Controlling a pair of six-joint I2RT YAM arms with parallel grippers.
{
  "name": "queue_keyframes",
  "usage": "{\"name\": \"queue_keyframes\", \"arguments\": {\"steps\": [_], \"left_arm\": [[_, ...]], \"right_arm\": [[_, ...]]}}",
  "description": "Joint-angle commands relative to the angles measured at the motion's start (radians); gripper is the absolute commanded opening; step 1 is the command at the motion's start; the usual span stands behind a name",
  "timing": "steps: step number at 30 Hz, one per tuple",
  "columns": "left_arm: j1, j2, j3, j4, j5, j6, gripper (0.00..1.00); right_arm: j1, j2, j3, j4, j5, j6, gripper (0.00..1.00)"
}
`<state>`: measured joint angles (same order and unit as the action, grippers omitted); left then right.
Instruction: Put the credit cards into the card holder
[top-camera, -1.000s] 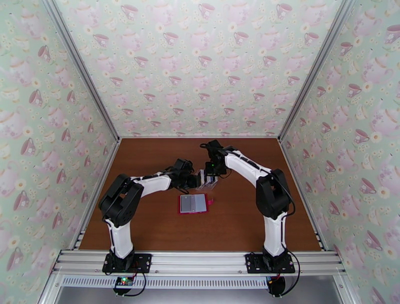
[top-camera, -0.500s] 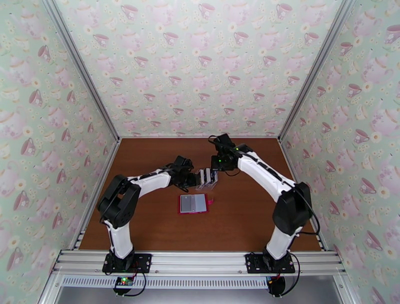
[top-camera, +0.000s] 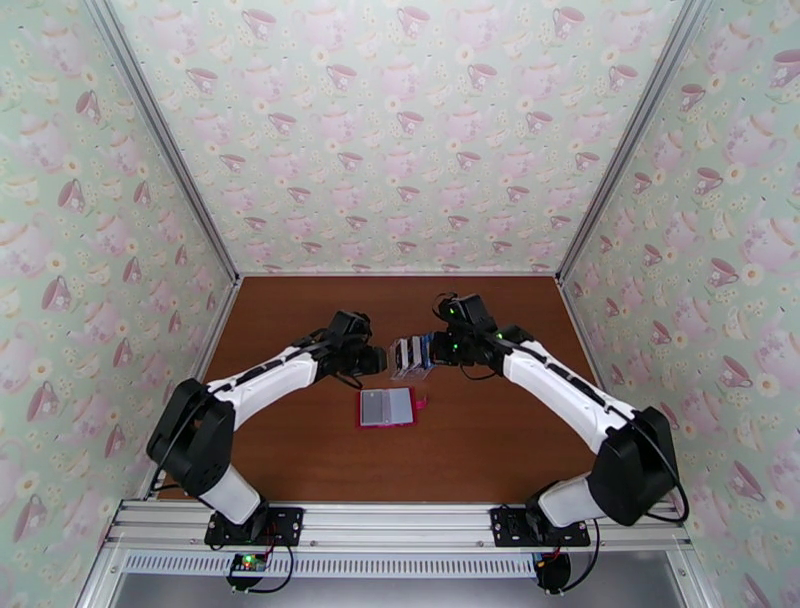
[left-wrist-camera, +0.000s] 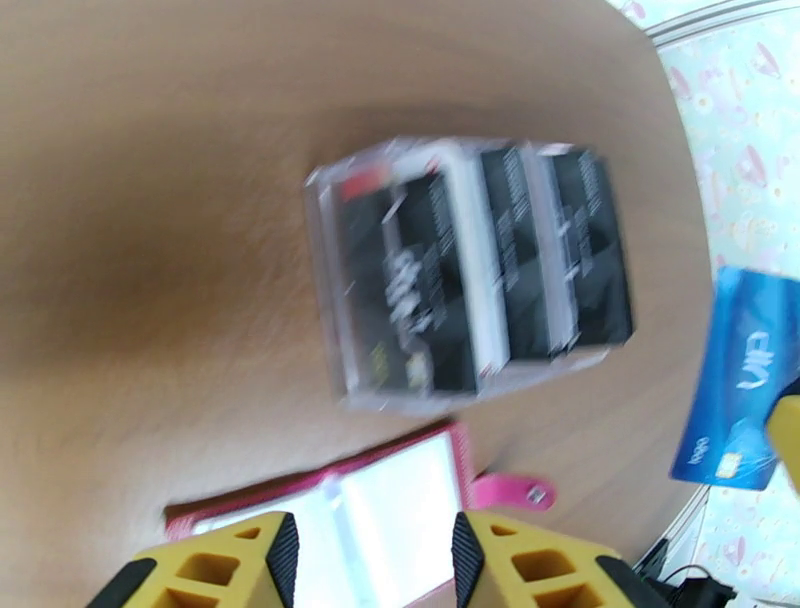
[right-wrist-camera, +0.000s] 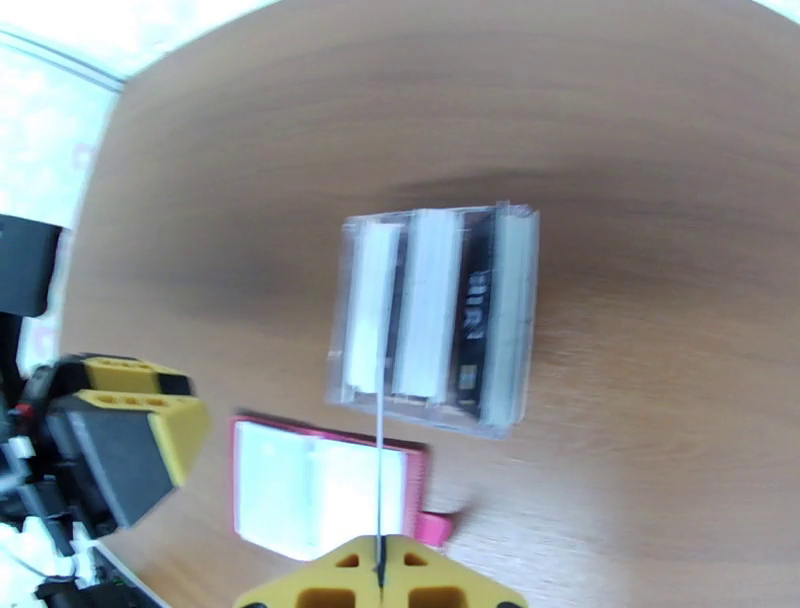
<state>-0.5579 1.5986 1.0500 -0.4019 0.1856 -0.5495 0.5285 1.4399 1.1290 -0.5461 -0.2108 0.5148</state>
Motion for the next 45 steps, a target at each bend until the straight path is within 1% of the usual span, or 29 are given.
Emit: {"name": "queue_keyframes", "arguments": {"steps": [1,5,8,13,16,26,35,45], "left_arm": [[-0.005,-0.054,-0.060,-0.023,-0.019,0.010,0.48],[-0.016,-0.092,-0.129,-0.021,-0.017,0.008,0.48],[-0.026,-0.112,-0.162,-0.022,-0.017,0.008,0.48],[-0.040,-0.136,-0.217,-0.015,-0.029,0.001,0.48],[-0.044,-0.145,-0.249,-0.003,-0.032,-0.015,0.48],[-0.059,-0.139,-0.320,0.051,-0.040,-0.032,0.47],[-0.060,-0.098,-0.338,0.100,-0.037,-0.025,0.46],[-0.059,-0.075,-0.344,0.096,-0.062,-0.017,0.46]], "right_arm": [[-0.001,-0.050,-0.107,0.201,-0.121,0.086,0.00],[-0.001,-0.075,-0.263,0.405,-0.201,0.171,0.00],[-0.002,-0.075,-0.340,0.506,-0.234,0.211,0.00],[0.003,-0.084,-0.434,0.593,-0.252,0.234,0.00],[0.016,-0.082,-0.465,0.617,-0.256,0.238,0.00],[0.056,-0.029,-0.538,0.727,-0.251,0.257,0.00],[0.092,0.068,-0.545,0.823,-0.248,0.283,0.00],[0.109,0.160,-0.542,0.912,-0.257,0.310,0.00]]}}
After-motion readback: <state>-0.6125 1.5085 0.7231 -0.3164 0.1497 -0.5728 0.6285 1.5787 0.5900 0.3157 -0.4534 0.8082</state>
